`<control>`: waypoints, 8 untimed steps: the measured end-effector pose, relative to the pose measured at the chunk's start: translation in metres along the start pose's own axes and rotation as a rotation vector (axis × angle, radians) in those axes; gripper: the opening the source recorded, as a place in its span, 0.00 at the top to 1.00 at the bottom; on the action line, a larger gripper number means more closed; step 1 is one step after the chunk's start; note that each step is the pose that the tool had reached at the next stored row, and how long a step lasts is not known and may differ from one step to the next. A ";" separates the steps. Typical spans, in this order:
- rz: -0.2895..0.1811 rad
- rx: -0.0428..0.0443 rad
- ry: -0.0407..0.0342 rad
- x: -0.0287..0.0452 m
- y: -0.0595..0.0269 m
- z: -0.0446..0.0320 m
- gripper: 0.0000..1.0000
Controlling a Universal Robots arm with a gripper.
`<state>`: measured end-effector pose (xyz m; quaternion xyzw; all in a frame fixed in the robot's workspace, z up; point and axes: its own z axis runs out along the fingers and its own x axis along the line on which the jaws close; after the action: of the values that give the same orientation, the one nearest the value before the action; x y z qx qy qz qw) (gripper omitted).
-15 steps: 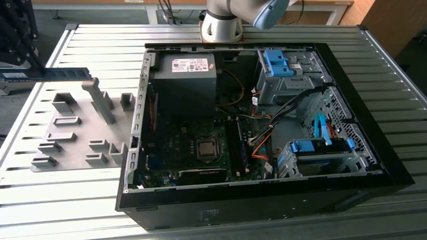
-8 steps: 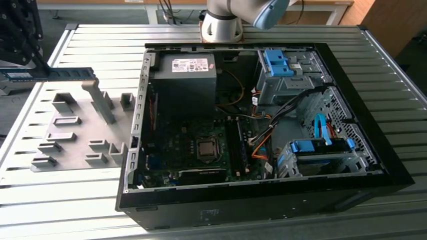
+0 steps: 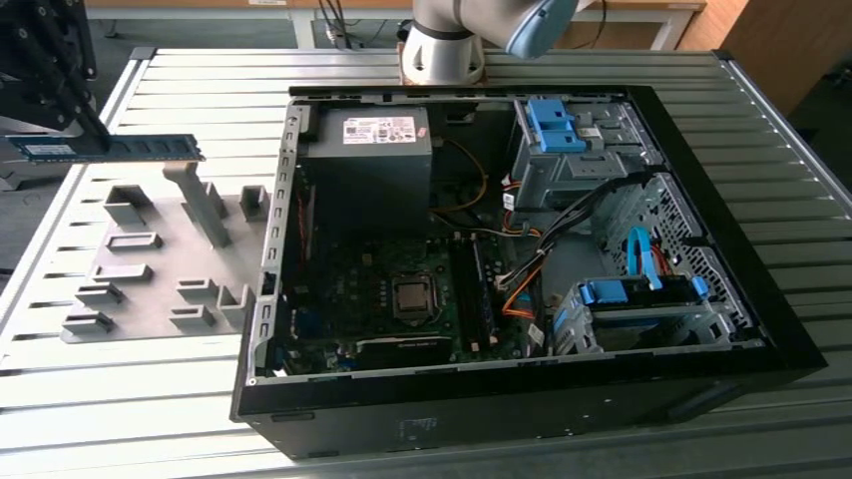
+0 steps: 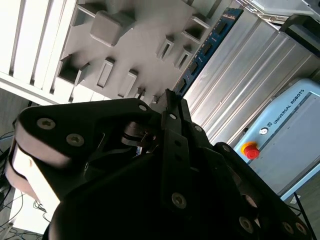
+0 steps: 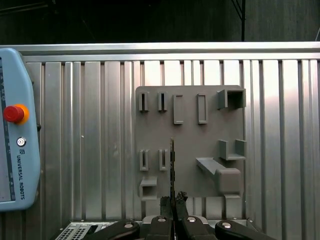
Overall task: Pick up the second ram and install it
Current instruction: 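Pick up the second ram and move it above second insertion slot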
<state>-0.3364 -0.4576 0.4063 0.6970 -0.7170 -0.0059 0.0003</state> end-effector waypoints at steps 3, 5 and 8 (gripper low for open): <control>0.000 0.0001 -0.0001 -0.0001 -0.0028 0.0000 0.86; 0.000 0.0001 -0.0001 -0.0001 -0.0047 0.0000 0.86; 0.000 0.0001 -0.0001 -0.0002 -0.0076 0.0000 0.86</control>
<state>-0.3288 -0.4576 0.4062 0.6970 -0.7170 -0.0059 0.0003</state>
